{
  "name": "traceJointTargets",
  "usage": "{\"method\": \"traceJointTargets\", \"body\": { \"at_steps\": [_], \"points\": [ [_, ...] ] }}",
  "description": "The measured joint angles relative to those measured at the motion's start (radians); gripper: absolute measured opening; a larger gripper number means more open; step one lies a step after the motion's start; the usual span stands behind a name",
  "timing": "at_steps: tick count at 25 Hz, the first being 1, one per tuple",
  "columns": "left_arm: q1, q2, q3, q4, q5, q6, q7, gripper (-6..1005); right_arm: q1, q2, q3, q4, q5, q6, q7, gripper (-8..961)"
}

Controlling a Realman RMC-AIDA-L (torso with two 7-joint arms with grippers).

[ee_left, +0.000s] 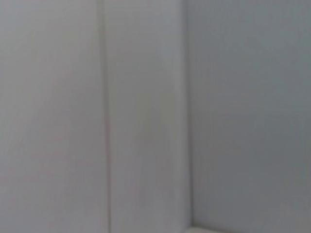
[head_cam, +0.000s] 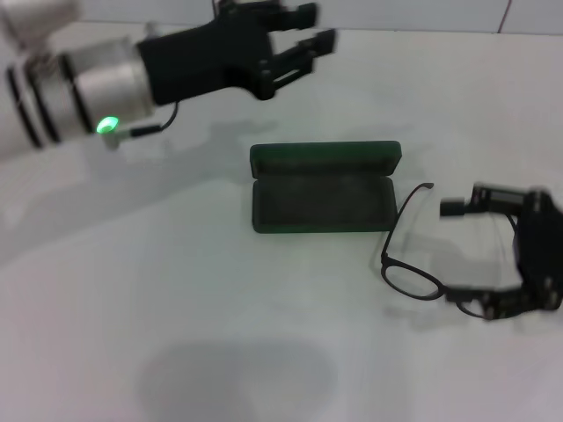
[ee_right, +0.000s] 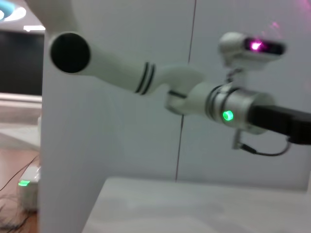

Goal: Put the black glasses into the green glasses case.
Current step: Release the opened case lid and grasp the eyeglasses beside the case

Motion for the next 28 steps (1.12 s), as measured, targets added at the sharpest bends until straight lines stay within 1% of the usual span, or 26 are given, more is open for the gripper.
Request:
{"method": "traceJointTargets", "body": {
  "at_steps": [1,2,3,4,5,7,9,10,11,12,13,15,17,20,22,25,28],
  "points": [
    [0.013,-0.001,0.004,-0.045,-0.049,0.003,0.037,374,-0.002,-0.004,0.029,-0.067,-0.053,0.003,0.076,806],
    [0.022,-0.001,0.006,-0.094,-0.094,0.010,0.068,372,-0.003,-0.002,0.062,-0.133,-0.104,0.006,0.155,806],
    [0.026,-0.001,0.007,-0.119,-0.111,0.013,0.082,371,-0.007,0.005,0.101,-0.214,-0.178,0.007,0.239,805],
    [0.028,0.000,0.006,-0.161,-0.136,0.020,0.103,369,-0.007,0.020,0.146,-0.310,-0.266,0.006,0.333,804],
    [0.027,0.001,0.003,-0.200,-0.154,0.024,0.120,368,-0.006,0.031,0.171,-0.378,-0.331,0.003,0.396,804],
    [0.024,0.002,0.001,-0.233,-0.167,0.025,0.138,368,0.015,0.062,0.215,-0.534,-0.503,-0.014,0.573,802],
    [0.025,0.001,0.003,-0.251,-0.170,0.026,0.156,368,0.053,0.082,0.221,-0.637,-0.641,-0.042,0.727,801],
    [0.025,0.001,0.003,-0.258,-0.171,0.026,0.162,368,0.094,0.096,0.217,-0.681,-0.732,-0.069,0.823,800],
    [0.024,0.001,0.004,-0.266,-0.173,0.026,0.170,369,0.118,0.103,0.215,-0.693,-0.781,-0.091,0.867,800],
    [0.023,0.001,0.003,-0.274,-0.175,0.026,0.176,369,0.160,0.118,0.211,-0.702,-0.840,-0.122,0.915,799],
    [0.022,0.001,0.002,-0.281,-0.176,0.026,0.183,369,0.189,0.133,0.208,-0.704,-0.893,-0.150,0.947,778],
    [0.020,0.001,0.001,-0.287,-0.178,0.026,0.189,369,0.236,0.155,0.188,-0.702,-0.973,-0.178,0.990,737],
    [0.014,0.001,0.001,-0.300,-0.179,0.025,0.192,369,0.262,0.159,0.120,-0.694,-1.016,-0.168,1.028,695],
    [0.011,0.002,0.001,-0.306,-0.181,0.025,0.192,369,0.275,0.158,0.001,-0.692,-1.051,-0.131,1.078,608],
    [0.011,0.002,0.000,-0.307,-0.182,0.024,0.191,369,0.279,0.161,-0.050,-0.692,-1.068,-0.105,1.097,550],
    [0.011,0.002,0.000,-0.308,-0.182,0.021,0.187,370,0.283,0.162,-0.134,-0.690,-1.085,-0.070,1.131,553],
    [0.012,0.002,0.000,-0.309,-0.182,0.022,0.183,370,0.279,0.165,-0.183,-0.690,-1.094,-0.042,1.145,555]
  ]
}}
